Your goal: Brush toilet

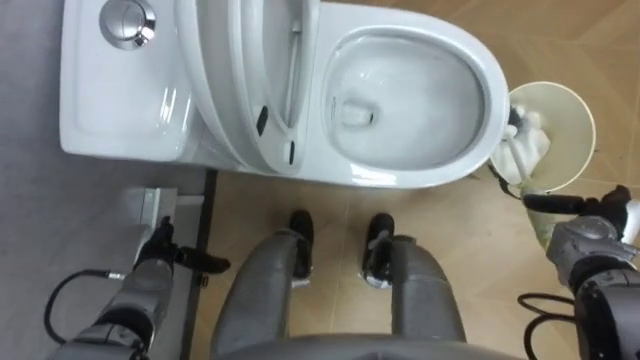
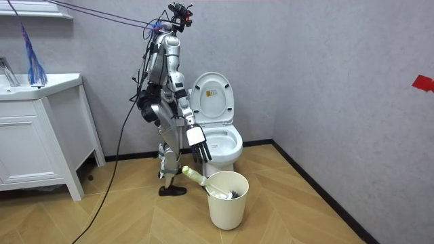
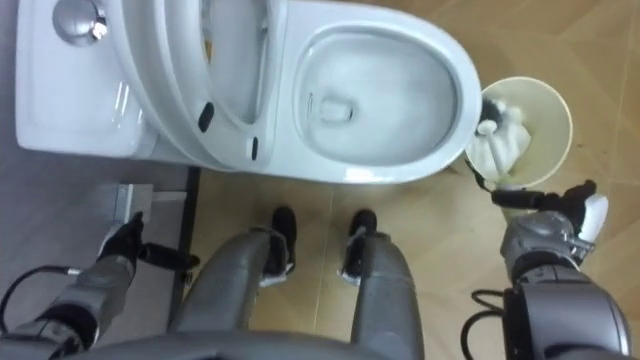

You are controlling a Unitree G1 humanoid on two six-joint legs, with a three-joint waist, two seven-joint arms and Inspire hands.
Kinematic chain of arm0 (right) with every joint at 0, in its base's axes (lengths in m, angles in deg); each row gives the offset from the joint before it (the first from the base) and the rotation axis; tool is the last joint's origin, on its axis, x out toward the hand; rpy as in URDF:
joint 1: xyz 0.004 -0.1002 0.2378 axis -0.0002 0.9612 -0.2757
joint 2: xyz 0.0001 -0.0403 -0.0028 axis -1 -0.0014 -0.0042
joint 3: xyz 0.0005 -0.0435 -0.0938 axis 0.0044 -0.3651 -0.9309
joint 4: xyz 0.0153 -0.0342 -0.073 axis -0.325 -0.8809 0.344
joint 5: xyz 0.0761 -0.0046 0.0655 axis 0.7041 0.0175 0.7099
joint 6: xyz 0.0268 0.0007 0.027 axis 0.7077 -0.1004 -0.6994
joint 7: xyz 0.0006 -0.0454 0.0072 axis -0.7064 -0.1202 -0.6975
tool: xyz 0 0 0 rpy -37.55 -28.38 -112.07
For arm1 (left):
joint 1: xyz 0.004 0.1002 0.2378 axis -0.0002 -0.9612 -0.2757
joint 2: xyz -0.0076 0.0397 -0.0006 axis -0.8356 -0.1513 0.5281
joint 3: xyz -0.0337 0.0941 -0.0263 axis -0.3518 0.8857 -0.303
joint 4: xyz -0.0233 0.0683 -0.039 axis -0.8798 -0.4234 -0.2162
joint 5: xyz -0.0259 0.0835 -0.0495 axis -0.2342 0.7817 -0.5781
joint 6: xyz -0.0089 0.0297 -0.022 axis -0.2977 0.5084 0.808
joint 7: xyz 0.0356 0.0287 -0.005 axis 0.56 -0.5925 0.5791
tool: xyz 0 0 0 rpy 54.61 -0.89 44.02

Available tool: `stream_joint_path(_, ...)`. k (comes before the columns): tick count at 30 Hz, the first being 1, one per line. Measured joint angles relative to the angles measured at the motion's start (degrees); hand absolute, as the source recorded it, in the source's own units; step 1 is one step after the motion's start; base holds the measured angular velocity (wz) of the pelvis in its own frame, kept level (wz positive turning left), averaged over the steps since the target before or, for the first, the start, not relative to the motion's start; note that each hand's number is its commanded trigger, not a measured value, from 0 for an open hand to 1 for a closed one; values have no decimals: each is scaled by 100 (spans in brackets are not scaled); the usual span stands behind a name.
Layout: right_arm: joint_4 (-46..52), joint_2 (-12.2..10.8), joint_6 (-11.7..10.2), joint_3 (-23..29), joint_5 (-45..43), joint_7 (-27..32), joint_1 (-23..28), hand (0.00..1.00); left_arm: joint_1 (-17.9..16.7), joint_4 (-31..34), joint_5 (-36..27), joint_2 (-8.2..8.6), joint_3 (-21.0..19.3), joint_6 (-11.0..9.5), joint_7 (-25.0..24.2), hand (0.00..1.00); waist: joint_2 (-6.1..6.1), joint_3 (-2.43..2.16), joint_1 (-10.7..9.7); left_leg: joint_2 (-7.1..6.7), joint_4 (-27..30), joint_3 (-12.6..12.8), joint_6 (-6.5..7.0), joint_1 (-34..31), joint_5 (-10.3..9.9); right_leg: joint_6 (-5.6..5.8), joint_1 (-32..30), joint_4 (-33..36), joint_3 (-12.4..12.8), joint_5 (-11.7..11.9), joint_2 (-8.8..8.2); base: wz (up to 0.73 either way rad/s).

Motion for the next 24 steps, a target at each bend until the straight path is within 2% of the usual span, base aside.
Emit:
stream_joint_path(7,-19,10,215,-361,6,-415,-18,0,75,128,0,3,204,6,28,0,39,23,-13,-2,186,-122,-7,-436,-1,-44,-336,117,-143,-24,-26,7)
stream_joint_path(12,-4,51,222,-400,6,-617,-20,0,68,152,-325,-10,263,13,197,0,40,23,-16,-22,326,-151,-6,-755,-1,-49,-653,246,-150,-31,-44,3)
stream_joint_path(17,15,233,224,-528,-17,-816,-44,0,91,156,-662,-106,334,-18,219,0,63,29,-9,-15,523,-234,-14,-1146,-30,-71,-977,438,-185,-58,-42,3)
stream_joint_path(21,9,271,236,-635,-22,-833,-45,0,168,123,-683,-206,389,-6,234,0,73,35,-1,1,763,-274,-35,-1331,-93,-106,-1109,610,-235,-147,-48,7)
stream_joint_path(24,20,390,349,-770,-44,-797,-117,0,182,174,-681,-218,577,38,258,0,72,35,13,-13,946,-243,-27,-1514,-134,-130,-1364,904,-206,-226,-135,0)
